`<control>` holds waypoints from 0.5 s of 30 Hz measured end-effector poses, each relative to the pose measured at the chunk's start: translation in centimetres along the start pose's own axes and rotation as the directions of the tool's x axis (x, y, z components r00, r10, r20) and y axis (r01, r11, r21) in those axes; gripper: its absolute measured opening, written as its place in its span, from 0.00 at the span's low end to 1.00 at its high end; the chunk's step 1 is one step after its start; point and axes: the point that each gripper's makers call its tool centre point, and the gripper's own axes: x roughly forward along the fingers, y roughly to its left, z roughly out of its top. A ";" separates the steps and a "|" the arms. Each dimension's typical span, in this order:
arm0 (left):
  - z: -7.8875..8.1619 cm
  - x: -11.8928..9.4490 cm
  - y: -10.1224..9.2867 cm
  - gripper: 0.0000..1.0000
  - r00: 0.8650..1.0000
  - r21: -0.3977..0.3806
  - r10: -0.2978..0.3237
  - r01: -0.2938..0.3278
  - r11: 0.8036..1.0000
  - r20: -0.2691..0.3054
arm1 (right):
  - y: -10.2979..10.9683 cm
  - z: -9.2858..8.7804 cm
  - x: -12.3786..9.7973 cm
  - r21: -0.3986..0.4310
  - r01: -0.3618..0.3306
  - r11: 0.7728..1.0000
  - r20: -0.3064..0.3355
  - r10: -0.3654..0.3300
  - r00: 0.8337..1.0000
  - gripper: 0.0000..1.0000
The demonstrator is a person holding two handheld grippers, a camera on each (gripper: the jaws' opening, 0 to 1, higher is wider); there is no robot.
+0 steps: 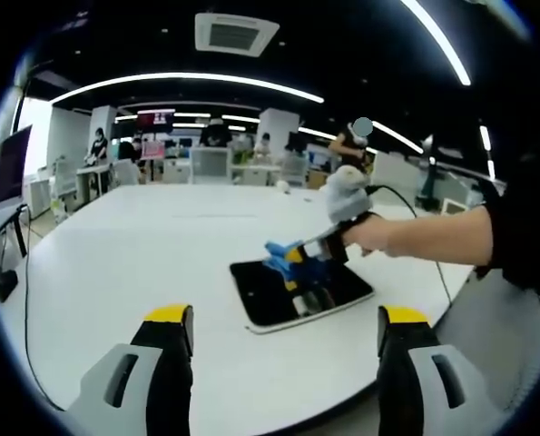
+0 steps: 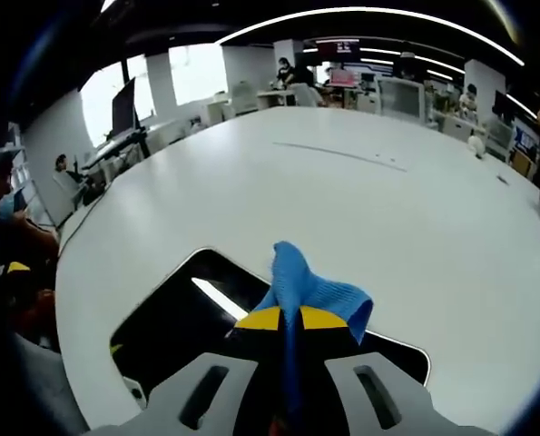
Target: Wipe the mirror surface with the cleaning cloth until all visible marks leave the cleaned area.
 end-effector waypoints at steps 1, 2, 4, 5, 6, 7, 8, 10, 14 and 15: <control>0.0 0.0 0.0 0.83 1.000 -0.001 -0.001 0.001 1.000 0.000 | -0.2 -0.1 -0.3 0.002 0.004 1.000 -0.001 -0.004 1.000 0.01; 0.0 0.0 0.0 0.83 1.000 -0.001 0.001 -0.001 1.000 0.001 | -0.5 -0.2 -0.4 0.006 0.005 1.000 -0.001 -0.005 1.000 0.01; 0.0 0.0 0.2 0.83 1.000 -0.003 0.000 0.000 1.000 0.003 | -1.0 -0.5 -0.6 0.008 0.011 1.000 -0.004 -0.011 1.000 0.01; 0.1 0.1 0.1 0.83 1.000 -0.003 -0.004 0.004 1.000 0.003 | -1.2 -0.6 -0.7 0.008 0.015 1.000 -0.005 -0.015 1.000 0.01; 0.1 0.1 0.1 0.82 1.000 -0.003 -0.004 0.004 1.000 0.003 | -1.4 -0.7 -1.0 0.011 0.021 1.000 -0.004 -0.021 1.000 0.01; 0.0 0.1 0.0 0.82 1.000 -0.003 -0.004 0.004 1.000 0.002 | -1.5 -0.8 -1.2 0.013 0.024 1.000 -0.003 -0.024 1.000 0.01; 0.0 0.1 0.0 0.82 1.000 -0.002 -0.007 0.007 1.000 0.001 | -1.7 -0.9 -1.3 0.013 0.026 1.000 -0.004 -0.026 1.000 0.01; 0.0 0.1 -0.2 0.82 1.000 0.000 -0.012 0.012 1.000 -0.002 | -2.2 -1.0 -1.4 0.020 0.036 0.999 -0.003 -0.036 0.999 0.01; 0.1 0.1 -0.2 0.82 1.000 0.000 -0.007 0.007 1.000 0.000 | -2.4 -1.2 -1.7 0.036 0.044 0.998 0.001 -0.044 0.999 0.01; 0.1 0.1 -0.2 0.82 1.000 0.001 -0.006 0.006 1.000 0.001 | -2.5 -1.3 -1.7 0.038 0.045 0.998 0.002 -0.045 0.999 0.01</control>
